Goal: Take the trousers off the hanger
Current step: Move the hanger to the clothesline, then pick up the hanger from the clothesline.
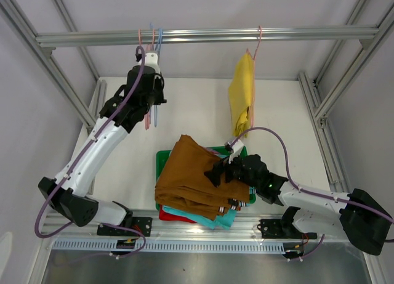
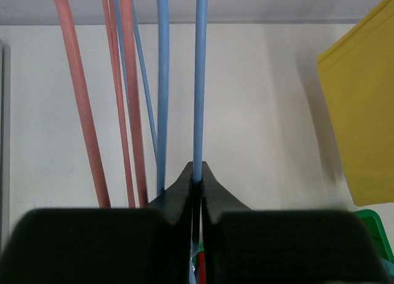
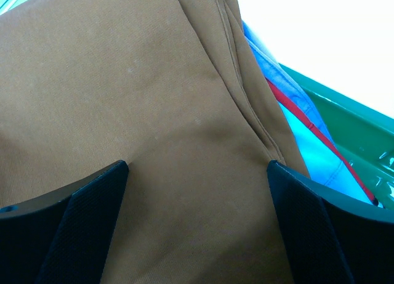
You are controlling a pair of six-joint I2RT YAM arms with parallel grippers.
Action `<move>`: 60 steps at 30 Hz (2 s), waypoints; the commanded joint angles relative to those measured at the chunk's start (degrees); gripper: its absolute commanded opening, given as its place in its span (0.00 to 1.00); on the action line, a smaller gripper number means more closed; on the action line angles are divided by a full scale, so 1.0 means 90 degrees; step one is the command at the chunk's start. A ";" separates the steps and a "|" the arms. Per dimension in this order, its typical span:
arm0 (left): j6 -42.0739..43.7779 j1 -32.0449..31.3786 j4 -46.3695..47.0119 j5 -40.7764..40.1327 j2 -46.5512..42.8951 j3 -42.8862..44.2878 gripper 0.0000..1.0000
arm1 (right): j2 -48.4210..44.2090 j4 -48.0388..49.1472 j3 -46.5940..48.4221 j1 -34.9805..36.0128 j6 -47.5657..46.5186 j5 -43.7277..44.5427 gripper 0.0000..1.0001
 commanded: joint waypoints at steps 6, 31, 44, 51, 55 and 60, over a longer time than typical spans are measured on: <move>-0.0244 0.0072 -0.0618 0.0431 -0.0225 -0.0144 0.30 | 0.0257 -0.0814 -0.0112 0.0147 0.0249 -0.0255 0.99; -0.1182 -0.2192 -0.3889 -0.2820 -0.0352 0.1897 0.58 | 0.0355 -0.0980 0.0044 0.0459 0.0152 -0.0080 1.00; 0.0381 -0.2701 -0.1429 0.0411 0.0710 0.3449 0.64 | 0.0317 -0.1126 0.0171 0.0684 0.0093 0.0291 0.99; 0.0469 -0.2672 -0.1206 0.0831 0.2547 0.5482 0.72 | -0.0123 -0.1828 0.0784 0.0801 0.0064 0.0466 1.00; 0.0245 -0.2477 -0.0464 0.1300 0.3083 0.5491 0.75 | -0.0765 -0.2707 0.1147 0.0918 0.0093 0.0662 0.99; -0.0058 -0.2213 0.0230 0.2139 0.3397 0.5228 0.78 | -0.1645 -0.3536 0.1488 0.1075 0.0239 0.0731 1.00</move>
